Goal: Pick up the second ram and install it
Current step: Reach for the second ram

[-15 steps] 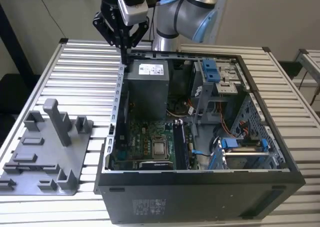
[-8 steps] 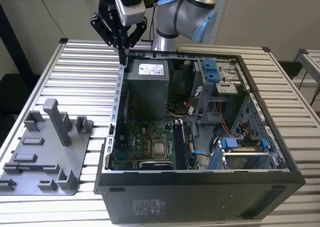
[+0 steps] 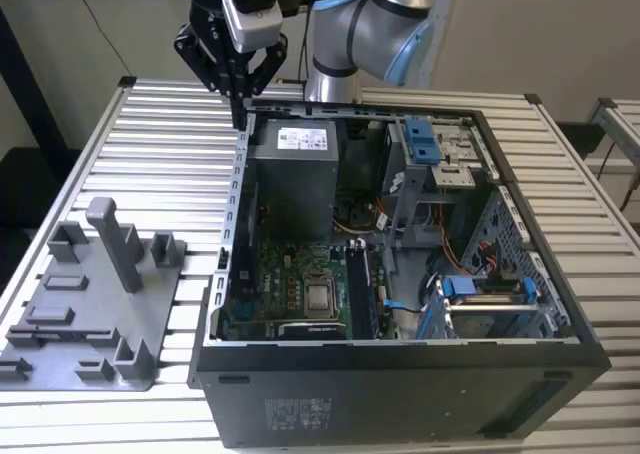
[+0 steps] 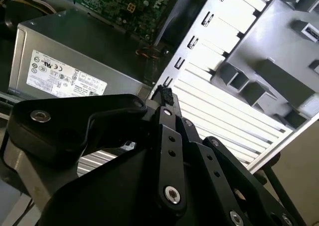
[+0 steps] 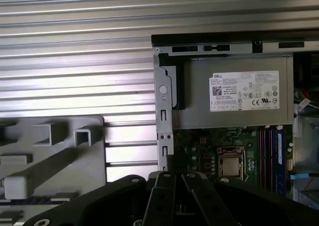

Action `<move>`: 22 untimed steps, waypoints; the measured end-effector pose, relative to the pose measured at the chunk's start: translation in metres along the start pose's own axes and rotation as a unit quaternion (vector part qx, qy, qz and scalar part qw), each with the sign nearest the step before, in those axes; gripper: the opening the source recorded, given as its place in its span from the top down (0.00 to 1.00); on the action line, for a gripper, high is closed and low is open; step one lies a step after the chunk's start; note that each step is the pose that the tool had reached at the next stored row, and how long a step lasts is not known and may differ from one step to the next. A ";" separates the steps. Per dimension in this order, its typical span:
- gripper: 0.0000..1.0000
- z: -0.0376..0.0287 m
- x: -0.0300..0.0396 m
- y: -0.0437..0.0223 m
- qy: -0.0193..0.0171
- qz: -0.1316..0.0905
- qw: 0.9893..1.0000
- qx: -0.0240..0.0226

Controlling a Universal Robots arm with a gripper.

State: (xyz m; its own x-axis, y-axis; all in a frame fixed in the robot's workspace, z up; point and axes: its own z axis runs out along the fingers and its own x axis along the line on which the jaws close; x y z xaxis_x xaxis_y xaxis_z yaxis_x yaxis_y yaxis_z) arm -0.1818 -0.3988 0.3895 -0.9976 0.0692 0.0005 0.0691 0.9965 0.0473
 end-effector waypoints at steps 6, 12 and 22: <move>0.89 0.0004 0.0094 -0.0007 0.001 0.000 1.000 0.000; 0.89 0.0008 0.0177 -0.0012 0.002 0.000 1.000 0.000; 0.89 0.0018 0.0305 -0.0022 0.007 0.000 1.000 0.001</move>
State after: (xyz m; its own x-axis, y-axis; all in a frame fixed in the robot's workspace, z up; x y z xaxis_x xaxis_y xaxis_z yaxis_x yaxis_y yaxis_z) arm -0.2123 -0.3988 0.3877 -0.9975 0.0692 0.0144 0.0698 0.9965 0.0463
